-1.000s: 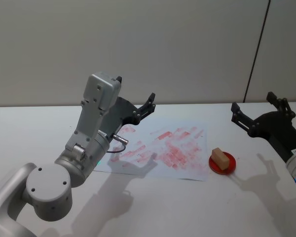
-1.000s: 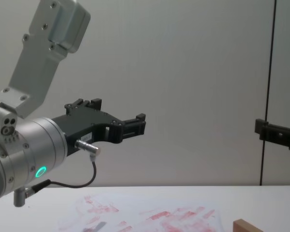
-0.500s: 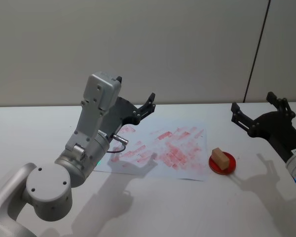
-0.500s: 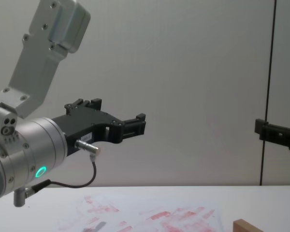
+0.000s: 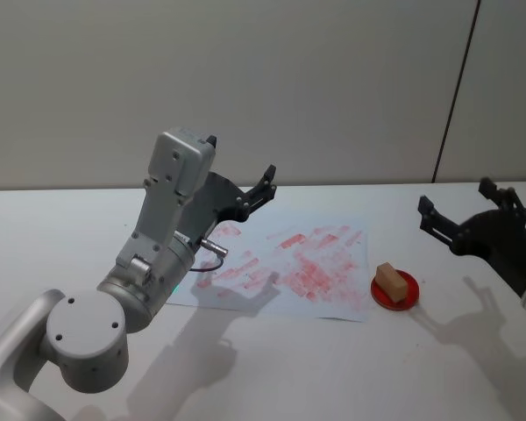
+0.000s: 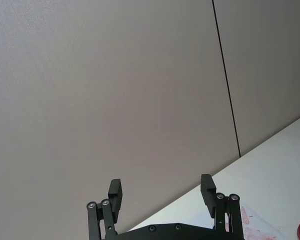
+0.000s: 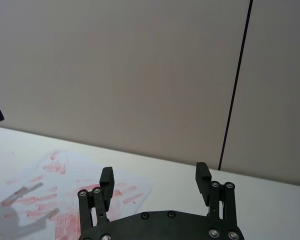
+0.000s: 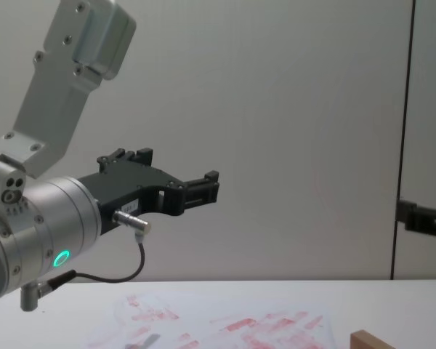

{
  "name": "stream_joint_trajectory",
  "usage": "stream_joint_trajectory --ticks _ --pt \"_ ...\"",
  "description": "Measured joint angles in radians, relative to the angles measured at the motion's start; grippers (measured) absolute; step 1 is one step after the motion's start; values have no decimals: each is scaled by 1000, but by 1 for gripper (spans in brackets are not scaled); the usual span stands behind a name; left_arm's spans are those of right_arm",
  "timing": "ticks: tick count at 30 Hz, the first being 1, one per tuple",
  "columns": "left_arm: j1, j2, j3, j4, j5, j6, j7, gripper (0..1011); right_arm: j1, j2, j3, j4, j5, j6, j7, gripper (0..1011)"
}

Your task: Use the one hand to pick up the stamp and affix it onto the A4 paper.

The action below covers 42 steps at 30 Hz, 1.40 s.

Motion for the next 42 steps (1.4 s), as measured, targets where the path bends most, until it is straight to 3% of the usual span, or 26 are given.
stream_joint_trajectory --ticks 7,15,25,42 --pt "0 0 0 0 0 0 0 1001 -1 25 13 -6 29 89 40 1001" --pt "0 0 0 0 0 0 0 1001 19 29 5 9 19 195 88 1001" --pt "0 0 0 0 0 0 0 1001 53 3 -26 46 -31 290 113 1001" --pt "0 0 0 0 0 0 0 1001 107 -70 -71 135 -93 373 54 1001"
